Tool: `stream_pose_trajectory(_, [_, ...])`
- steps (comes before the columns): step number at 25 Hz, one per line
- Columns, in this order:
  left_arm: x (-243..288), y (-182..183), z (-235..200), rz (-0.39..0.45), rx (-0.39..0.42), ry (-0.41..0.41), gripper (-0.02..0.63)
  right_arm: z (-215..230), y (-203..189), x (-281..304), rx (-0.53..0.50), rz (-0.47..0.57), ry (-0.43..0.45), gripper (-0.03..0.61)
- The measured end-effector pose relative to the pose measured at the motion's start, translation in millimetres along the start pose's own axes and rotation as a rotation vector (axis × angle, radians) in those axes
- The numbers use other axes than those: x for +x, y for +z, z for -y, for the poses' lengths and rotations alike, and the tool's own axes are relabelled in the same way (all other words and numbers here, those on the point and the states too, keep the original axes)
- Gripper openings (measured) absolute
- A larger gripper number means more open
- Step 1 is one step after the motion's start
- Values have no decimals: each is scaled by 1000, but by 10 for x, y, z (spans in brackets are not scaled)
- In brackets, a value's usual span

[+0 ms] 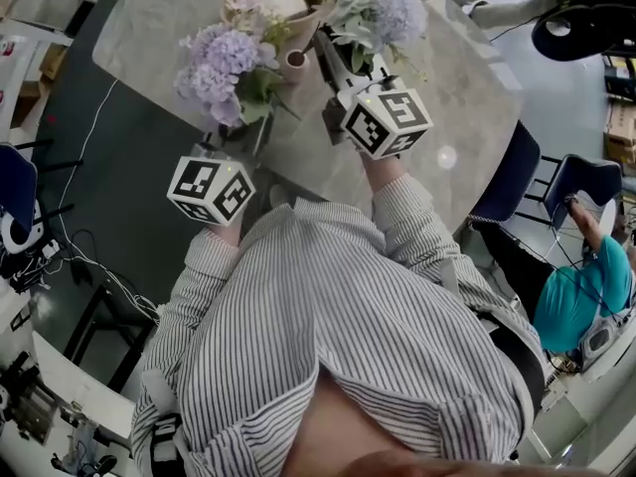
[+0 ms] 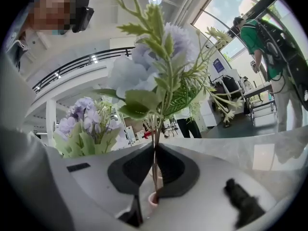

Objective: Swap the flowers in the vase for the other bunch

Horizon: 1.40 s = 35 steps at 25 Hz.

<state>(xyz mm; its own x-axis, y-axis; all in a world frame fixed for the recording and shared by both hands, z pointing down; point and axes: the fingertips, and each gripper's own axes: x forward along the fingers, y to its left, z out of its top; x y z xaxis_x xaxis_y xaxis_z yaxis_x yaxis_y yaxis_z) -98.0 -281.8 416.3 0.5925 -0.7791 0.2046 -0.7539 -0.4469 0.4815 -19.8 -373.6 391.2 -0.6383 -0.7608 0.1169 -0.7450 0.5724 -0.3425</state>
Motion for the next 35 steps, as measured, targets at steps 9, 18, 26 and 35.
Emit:
stream_pose_trajectory(9, [-58,113,-6,10,38,-23,49,-130,238,-134,-32,63,1,35])
stream_pose_trajectory(18, [-23,346,183,38,96,-49,49,-132,601,-426,-62,113,-21,35])
stream_pose_trajectory(26, [86,586,180,75,137,-60,49,-14,691,-631,-76,110,-49,35])
stream_pose_trajectory(35, [173,896,230,113,153,-86,49,-86,639,-844,-62,79,-53,35])
